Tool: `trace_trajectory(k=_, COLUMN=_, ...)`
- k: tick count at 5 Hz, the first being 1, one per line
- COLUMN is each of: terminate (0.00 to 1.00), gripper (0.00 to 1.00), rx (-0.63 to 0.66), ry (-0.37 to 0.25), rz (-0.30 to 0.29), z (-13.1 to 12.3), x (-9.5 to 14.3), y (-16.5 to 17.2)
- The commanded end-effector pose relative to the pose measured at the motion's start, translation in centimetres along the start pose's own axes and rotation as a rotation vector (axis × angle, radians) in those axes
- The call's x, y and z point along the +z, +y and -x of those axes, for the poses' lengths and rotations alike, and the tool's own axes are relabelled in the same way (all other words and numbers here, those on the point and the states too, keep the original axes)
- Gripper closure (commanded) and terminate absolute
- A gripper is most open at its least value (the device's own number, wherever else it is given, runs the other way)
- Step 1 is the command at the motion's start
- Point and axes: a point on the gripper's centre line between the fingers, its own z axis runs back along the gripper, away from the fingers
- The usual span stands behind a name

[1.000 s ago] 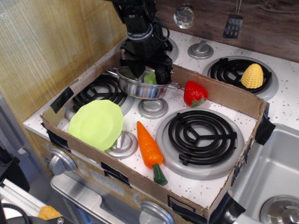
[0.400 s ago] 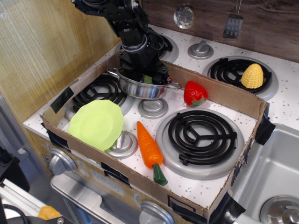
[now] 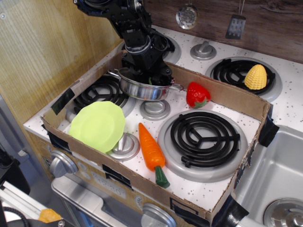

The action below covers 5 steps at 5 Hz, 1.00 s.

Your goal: Take broccoli out of pan

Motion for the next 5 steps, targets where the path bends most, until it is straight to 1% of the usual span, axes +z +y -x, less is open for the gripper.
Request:
trace_trajectory(k=1, terminate=0.0, gripper=1.0, rx=-0.055, ry=0.005, rz=-0.11, z=-2.7, x=5.5, y=-0.2)
trace_trajectory(k=2, terminate=0.0, gripper=1.0, rx=-0.051, ry=0.028, rz=-0.191, z=-3.1, x=9.0, y=-0.6)
trace_trajectory(k=3, terminate=0.0, gripper=1.0, rx=-0.007, ry=0.057, rz=-0.231, z=-2.8, x=11.8, y=-2.3)
trace_trajectory(k=4, terminate=0.0, gripper=1.0, rx=0.094, ry=0.085, rz=-0.211, z=-1.5, x=13.2, y=-5.8)
trace_trajectory(k=5, terminate=0.0, gripper=1.0, rx=0.166, ry=0.087, rz=-0.16, z=-0.1, x=12.2, y=-9.8)
